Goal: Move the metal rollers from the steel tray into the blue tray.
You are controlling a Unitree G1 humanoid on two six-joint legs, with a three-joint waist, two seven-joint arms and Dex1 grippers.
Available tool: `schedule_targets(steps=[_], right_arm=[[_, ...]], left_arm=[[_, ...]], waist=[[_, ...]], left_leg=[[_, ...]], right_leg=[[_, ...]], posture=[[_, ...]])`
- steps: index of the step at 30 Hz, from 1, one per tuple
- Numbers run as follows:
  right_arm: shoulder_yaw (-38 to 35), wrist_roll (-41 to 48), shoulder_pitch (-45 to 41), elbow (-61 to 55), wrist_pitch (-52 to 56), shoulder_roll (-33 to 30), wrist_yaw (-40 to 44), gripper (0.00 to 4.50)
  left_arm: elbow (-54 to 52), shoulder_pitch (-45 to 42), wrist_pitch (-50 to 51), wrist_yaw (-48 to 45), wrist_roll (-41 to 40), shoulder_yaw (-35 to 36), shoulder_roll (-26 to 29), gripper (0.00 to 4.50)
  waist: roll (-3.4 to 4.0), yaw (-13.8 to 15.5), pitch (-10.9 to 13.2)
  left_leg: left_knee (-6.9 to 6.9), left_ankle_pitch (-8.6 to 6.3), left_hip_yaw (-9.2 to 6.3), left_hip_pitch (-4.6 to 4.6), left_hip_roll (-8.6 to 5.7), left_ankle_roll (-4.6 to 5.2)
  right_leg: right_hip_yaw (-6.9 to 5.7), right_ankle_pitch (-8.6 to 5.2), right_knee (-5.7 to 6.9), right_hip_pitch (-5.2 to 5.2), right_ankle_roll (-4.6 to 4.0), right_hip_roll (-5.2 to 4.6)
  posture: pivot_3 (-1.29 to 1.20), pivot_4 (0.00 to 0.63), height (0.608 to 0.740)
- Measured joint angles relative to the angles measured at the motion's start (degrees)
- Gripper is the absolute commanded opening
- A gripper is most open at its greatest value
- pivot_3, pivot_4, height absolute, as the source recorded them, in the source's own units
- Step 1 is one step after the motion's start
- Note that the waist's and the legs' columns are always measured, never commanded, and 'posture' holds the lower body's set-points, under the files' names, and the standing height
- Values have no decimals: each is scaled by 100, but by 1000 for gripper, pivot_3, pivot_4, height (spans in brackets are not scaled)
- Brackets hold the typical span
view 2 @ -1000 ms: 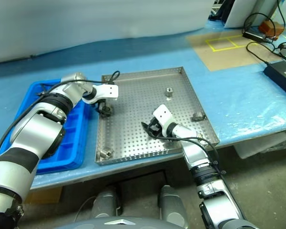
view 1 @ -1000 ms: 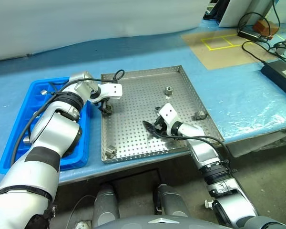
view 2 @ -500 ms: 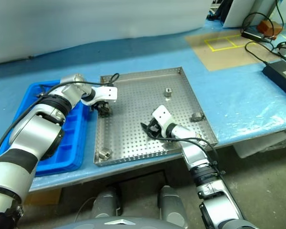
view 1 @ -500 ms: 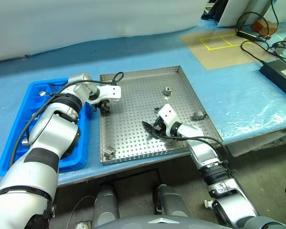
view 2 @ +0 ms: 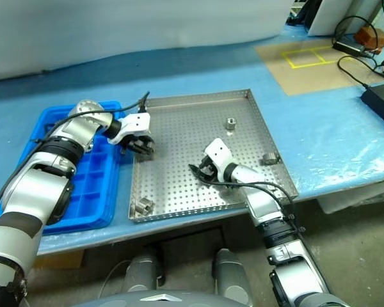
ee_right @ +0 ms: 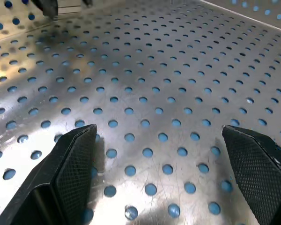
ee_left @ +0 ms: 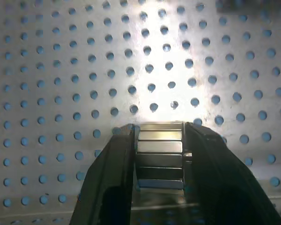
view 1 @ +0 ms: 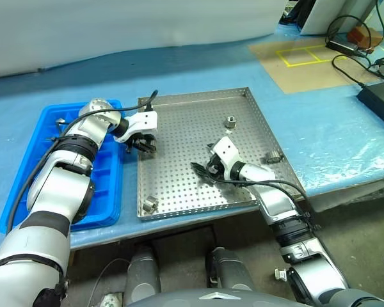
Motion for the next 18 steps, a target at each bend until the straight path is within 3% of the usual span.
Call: schedule_targets(steps=[9,18], right_arm=[[-351,833,-977,-496,464,-55,570,4500],[89,1189,-1906,-213,526,-72,1611,4500]], left_arm=[[-2915,1320,1286,32,-1781,1272,203,1682],[-5664,3019,2755,1869,-2810,2521,228,1682]], waist=[[2,87,3],[2,219,3]], left_leg=[[-2,3,4,-17,10,-7],[0,16,-7,-19,12,-30]], right_leg=[[-8,-1,35,-33,-1,2],[-16,-2,56,-45,-3,2]], posture=[[-97,150,740],[102,150,740]])
